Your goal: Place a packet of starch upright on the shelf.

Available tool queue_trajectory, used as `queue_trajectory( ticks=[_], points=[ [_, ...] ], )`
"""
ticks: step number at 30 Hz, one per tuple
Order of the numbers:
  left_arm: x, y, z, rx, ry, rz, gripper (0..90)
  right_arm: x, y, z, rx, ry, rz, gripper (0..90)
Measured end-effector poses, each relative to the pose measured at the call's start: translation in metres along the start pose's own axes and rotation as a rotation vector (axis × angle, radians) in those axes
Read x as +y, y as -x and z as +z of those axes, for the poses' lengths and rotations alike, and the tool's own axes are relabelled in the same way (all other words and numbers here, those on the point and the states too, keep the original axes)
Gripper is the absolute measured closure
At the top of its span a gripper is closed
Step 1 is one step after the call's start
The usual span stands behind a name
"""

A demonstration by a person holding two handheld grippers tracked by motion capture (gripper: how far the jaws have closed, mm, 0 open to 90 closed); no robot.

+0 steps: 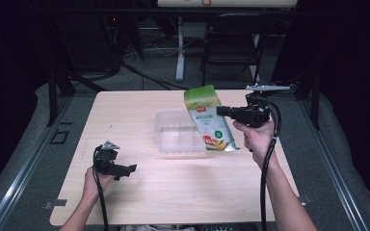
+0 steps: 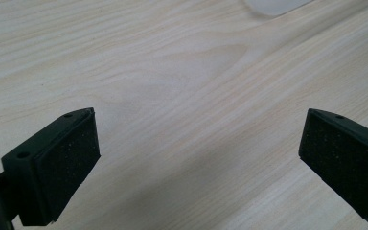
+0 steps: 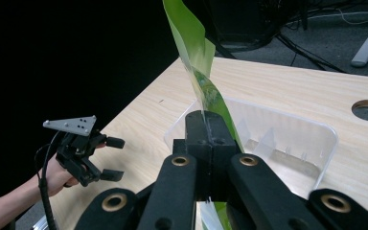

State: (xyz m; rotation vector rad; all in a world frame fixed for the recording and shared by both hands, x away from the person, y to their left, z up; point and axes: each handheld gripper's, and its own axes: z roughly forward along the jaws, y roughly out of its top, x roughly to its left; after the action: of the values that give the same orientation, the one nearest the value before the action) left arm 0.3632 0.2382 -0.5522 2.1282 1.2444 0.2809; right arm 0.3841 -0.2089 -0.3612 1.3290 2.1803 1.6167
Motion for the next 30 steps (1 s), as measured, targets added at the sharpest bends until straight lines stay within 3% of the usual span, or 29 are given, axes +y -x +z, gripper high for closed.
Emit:
queue_trajectory(
  ticks=[17,30],
  points=[
    [0.000,0.000,0.001,0.000,0.000,-0.003,0.3,0.011,0.007,0.022,-0.033,0.024,0.021,90.0],
    [0.000,-0.001,0.001,-0.004,0.001,-0.002,0.3,0.011,0.020,0.055,-0.070,0.028,0.051,90.0]
  ],
)
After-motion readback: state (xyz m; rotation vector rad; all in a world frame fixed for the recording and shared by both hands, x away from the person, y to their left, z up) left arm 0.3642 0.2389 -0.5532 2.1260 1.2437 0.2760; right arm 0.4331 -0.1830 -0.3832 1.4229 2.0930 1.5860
